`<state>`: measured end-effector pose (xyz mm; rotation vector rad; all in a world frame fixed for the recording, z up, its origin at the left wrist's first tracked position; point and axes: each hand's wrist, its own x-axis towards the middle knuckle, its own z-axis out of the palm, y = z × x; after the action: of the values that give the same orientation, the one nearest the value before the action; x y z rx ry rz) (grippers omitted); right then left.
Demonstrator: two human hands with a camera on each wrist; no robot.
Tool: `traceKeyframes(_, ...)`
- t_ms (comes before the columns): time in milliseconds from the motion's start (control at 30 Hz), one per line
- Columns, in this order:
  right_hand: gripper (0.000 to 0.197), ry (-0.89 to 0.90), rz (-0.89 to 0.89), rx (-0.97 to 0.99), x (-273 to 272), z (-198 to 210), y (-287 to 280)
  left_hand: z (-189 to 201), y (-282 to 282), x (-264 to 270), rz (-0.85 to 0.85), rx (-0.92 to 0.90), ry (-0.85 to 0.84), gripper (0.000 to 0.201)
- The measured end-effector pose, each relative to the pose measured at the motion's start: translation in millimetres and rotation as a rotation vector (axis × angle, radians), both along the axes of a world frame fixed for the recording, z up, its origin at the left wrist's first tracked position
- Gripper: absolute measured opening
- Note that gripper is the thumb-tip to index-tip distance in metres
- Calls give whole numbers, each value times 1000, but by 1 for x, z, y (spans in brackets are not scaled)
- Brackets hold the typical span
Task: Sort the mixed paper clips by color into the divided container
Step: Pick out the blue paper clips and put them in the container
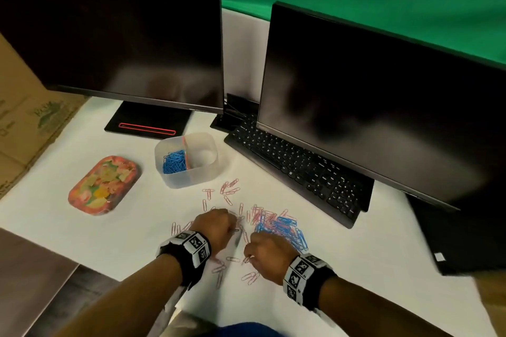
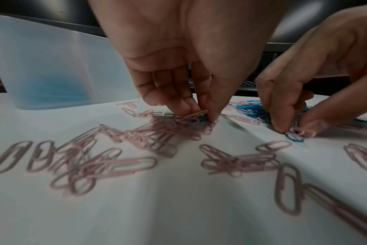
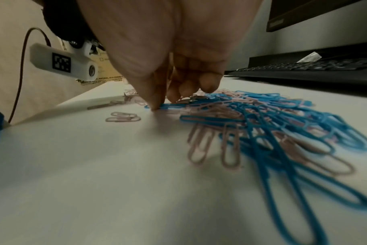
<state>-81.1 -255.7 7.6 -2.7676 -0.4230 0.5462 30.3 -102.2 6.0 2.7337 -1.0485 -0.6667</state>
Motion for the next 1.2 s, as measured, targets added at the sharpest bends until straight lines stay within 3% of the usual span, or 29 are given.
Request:
traceKeyframes(133, 6, -47, -13, 25, 2, -5, 0, 1, 2, 5, 92, -85, 21, 15)
traceKeyframes(333, 24, 6, -99, 35, 1, 3, 0, 7, 8, 11, 302, -311, 110, 14)
traceKeyframes(400, 28, 28, -124, 37, 0, 2, -1, 7, 11, 14, 396, -416, 165, 22)
traceKeyframes(500, 33, 63, -157, 50, 0, -2, -1, 9, 13, 14, 491, -443, 172, 19)
traceKeyframes(600, 34, 105, -247, 115, 2, -6, -3, 6, 16, 18, 484, -386, 162, 24)
traceKeyframes(833, 31, 230, -680, 510, 6, -3, -19, 2, 13, 20, 377, -245, 45, 24)
traceKeyframes(1000, 31, 343, -808, 732, 13, 7, -25, -4, 2, 0, 128, -120, 21, 21)
traceKeyframes(1200, 14, 320, -942, 890, 11, 11, -36, -5, -1, -2, 136, -30, 34, 16)
